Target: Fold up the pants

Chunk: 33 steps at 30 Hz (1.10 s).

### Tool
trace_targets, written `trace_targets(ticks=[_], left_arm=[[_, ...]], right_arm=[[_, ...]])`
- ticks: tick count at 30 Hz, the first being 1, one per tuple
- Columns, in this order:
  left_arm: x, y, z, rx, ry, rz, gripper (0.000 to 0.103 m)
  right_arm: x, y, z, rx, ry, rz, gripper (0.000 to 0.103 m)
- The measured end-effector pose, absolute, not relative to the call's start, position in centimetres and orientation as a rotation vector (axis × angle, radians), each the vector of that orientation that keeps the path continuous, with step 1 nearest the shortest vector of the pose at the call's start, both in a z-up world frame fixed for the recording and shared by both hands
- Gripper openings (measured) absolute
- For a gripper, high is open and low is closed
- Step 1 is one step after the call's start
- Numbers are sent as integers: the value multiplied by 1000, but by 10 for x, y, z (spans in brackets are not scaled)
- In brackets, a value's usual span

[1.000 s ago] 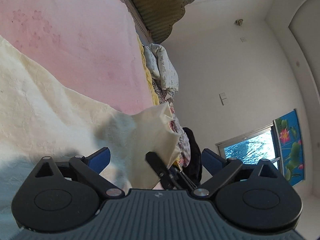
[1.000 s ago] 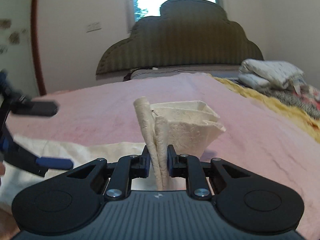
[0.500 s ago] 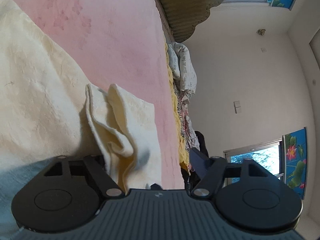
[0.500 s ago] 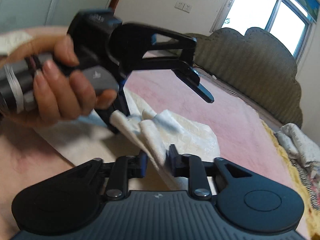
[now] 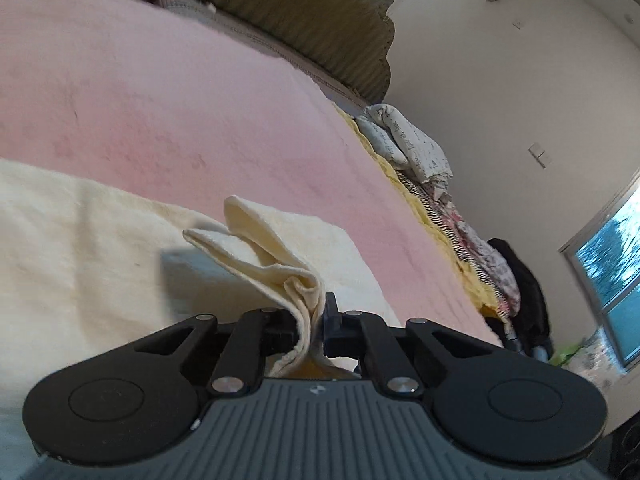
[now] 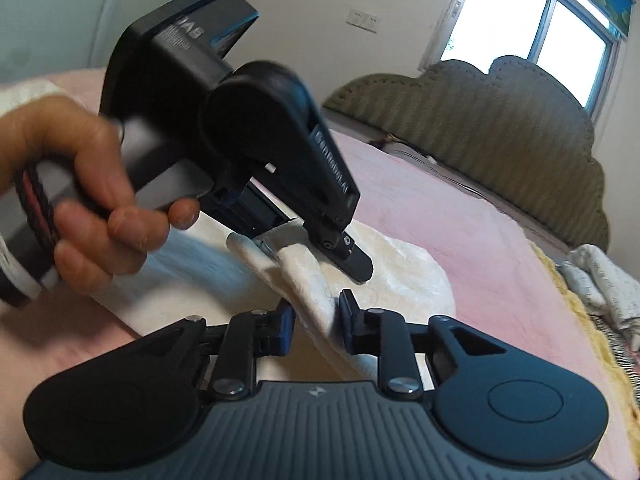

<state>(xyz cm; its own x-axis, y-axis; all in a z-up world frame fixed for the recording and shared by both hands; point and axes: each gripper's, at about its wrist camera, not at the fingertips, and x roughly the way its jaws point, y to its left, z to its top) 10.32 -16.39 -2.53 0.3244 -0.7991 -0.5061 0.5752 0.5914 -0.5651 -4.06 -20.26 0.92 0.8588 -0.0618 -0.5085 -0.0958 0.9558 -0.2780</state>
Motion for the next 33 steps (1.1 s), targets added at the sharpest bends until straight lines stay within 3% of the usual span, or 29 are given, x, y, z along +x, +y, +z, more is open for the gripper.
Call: trace_targets(ticks=[13,15,20,24,29,33], left_arm=[[93,-54,7,15,639,-626,13],[91,-50,7,72,603,-602,18],[104,-43,-17,47,714,-555,18],[100,-41,-15,68,685,-555,18],[97,-40,-15,66,681,-557,18],[95,-37,-13,40,697,-560,18]], right_arm=[[-17,-109,18,-224,468,369,23],[-11,-98,18,-234,463,397,23],[17,-79,11,-235,538,441,23],[11,-72,6,-308,581,461,23],[-8,-122,49,-202,526,467,23],[-2,-186,49,-29,577,235,23]])
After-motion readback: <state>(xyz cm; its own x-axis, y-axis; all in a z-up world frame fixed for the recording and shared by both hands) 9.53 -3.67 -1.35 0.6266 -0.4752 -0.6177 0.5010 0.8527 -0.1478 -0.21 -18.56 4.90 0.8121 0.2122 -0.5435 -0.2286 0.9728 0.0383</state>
